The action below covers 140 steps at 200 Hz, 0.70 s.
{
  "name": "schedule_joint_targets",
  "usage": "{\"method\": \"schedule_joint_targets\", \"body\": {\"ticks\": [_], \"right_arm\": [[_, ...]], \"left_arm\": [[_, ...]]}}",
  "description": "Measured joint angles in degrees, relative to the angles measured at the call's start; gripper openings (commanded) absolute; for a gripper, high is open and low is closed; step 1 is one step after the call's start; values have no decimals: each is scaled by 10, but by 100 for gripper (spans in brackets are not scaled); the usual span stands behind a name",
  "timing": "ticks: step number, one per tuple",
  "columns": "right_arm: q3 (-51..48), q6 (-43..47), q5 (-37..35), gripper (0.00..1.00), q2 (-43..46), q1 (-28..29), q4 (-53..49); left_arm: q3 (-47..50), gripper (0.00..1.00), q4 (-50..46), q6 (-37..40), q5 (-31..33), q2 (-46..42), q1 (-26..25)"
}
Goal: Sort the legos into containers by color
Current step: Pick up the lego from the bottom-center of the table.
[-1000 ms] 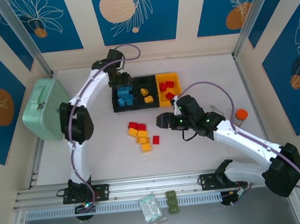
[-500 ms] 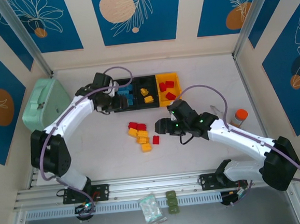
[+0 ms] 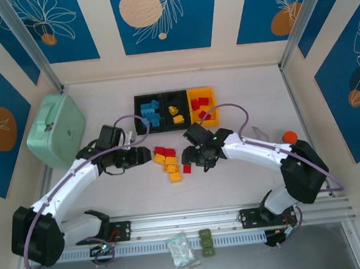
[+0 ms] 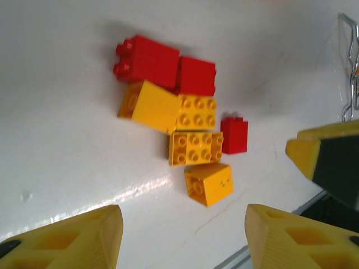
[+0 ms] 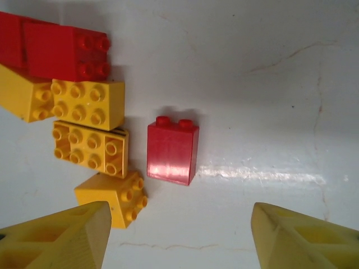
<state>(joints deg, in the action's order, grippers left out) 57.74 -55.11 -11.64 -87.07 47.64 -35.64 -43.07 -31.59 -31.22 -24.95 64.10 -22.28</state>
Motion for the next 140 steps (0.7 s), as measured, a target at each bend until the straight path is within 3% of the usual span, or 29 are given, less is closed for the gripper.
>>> {"method": "schedule_joint_targets", "body": {"ticks": [104,140], "right_arm": [[68,-21,-8,64,-148,15,-18],[68,-26,-7,47,-167,14,-24]], "left_arm": [[70,59,27,-39,-6,-34,-1],[73,59,30,-45,-6,-40,-1]]}}
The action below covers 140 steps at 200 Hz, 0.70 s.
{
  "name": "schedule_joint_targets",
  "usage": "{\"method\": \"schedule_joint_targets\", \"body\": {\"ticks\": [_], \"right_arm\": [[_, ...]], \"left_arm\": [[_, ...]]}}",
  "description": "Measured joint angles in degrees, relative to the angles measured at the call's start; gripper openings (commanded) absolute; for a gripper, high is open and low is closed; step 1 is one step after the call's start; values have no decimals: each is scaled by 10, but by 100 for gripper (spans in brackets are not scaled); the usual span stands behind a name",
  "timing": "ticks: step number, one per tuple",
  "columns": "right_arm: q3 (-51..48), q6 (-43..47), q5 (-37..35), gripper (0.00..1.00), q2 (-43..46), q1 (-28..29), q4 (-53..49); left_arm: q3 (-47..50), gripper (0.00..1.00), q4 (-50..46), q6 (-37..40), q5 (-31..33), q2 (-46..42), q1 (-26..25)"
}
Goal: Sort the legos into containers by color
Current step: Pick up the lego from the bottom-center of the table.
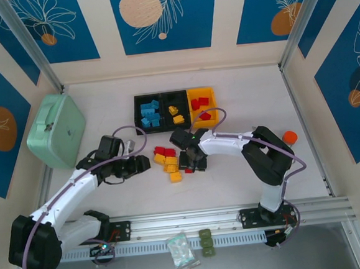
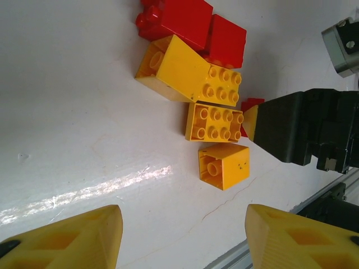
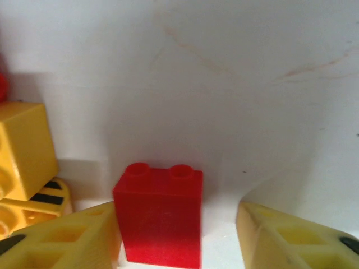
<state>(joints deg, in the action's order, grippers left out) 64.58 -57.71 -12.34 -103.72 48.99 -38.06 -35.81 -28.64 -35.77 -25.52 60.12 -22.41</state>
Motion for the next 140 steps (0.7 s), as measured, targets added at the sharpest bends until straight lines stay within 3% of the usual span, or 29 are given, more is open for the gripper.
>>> {"method": "schedule_joint_targets", "body": {"ticks": [40,98,140], "right_arm": [[1,2,-2,32,3,-4,-8],[-6,18,-13,30,66,-20,-14],[-2,59,-21,30,126,-79,-28]], "left_arm": [[1,59,8,-5,0,0,-1],[0,59,44,-24,0,29,-37],[-28,59,70,-37,4,79,-90]]}}
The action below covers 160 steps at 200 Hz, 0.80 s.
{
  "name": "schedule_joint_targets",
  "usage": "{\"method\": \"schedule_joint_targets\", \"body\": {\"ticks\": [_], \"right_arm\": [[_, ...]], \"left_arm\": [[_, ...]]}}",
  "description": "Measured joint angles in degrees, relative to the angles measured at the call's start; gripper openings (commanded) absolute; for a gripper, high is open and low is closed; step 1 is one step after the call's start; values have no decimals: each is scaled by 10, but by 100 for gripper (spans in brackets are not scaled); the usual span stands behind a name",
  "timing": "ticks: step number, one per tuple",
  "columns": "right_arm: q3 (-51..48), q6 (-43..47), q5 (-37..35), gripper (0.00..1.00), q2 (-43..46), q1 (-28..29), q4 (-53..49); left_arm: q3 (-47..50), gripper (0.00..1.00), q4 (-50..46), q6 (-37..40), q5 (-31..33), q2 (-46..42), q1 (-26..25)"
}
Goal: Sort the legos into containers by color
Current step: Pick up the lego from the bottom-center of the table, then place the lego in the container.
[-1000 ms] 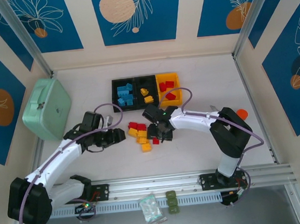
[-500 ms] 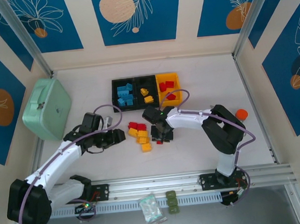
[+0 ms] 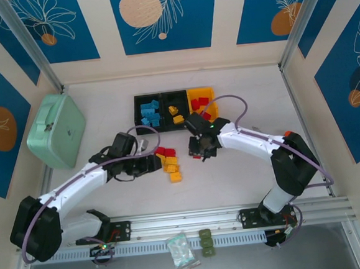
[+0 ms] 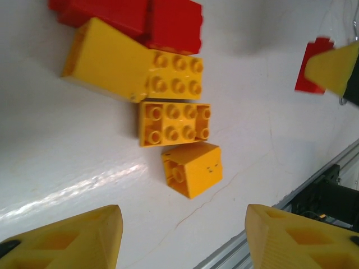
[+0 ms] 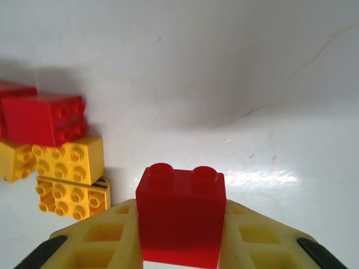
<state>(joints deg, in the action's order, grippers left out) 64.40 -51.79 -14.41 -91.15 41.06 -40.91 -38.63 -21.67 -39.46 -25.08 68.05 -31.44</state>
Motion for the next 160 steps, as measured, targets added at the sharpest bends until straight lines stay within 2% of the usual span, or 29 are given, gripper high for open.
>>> {"method": "schedule_joint_targets", "body": {"ticks": [31,68,99,160], "right_arm": [[34,42,-2,30,2,-65,-16],[127,92,4,31,-25,-143,-23],[230,123,10,31,-103,-185,-29],[433,149,9,32,-283,-214,-81]], "left_arm": [[-34,60,18,-9,9,34,-29],[-78,60,35,-12,18,74,-51],[-97,60,46,-12,22,99,-61],[-99,60,47,-12,30,109,-64]]}}
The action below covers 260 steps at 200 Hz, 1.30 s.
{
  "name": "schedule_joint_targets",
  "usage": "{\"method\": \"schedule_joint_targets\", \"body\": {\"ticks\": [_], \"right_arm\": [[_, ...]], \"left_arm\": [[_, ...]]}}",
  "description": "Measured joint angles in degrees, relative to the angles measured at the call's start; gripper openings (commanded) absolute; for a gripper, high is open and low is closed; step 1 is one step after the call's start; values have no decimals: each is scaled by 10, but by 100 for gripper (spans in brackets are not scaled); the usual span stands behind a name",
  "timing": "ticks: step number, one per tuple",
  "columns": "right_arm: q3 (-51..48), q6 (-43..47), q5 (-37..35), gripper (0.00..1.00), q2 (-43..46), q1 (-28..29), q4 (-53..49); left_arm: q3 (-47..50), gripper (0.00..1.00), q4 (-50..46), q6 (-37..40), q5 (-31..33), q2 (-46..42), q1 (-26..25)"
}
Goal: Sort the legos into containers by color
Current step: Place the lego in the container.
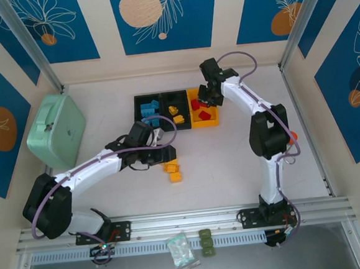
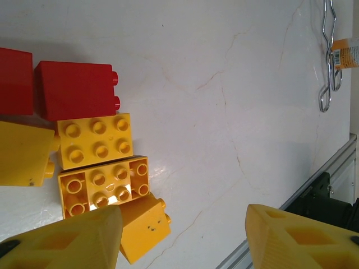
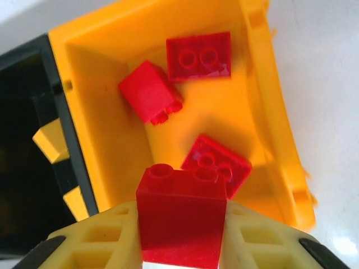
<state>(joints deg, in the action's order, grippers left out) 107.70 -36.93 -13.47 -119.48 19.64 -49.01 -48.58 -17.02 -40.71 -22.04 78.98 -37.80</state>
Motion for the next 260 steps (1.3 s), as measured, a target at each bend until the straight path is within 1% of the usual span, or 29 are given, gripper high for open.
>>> {"method": "schedule_joint_targets", "body": {"ticks": [41,84,147,200,244,260], "right_arm": [[113,8,-13,34,-82,-8,-48],[183,12,-24,35,-129,-14,-83],[186,14,-29,39,-147,-15,-102],[187,16,-29,49,-150,-13,-102],[201,16,-37,49,-150,-7,-107],[186,19,-43,50,-141,-4,-99]], "left_arm": [[0,60,-2,0,2,0,0],[0,60,-2,0,3,0,0],[0,59,-2,-5,3,0,0],[4,59,-1,-11,7,-1,-1],[7,60,-2,-11,12,-5,-1],[7,60,-9,-11,19,-16,-1]]}}
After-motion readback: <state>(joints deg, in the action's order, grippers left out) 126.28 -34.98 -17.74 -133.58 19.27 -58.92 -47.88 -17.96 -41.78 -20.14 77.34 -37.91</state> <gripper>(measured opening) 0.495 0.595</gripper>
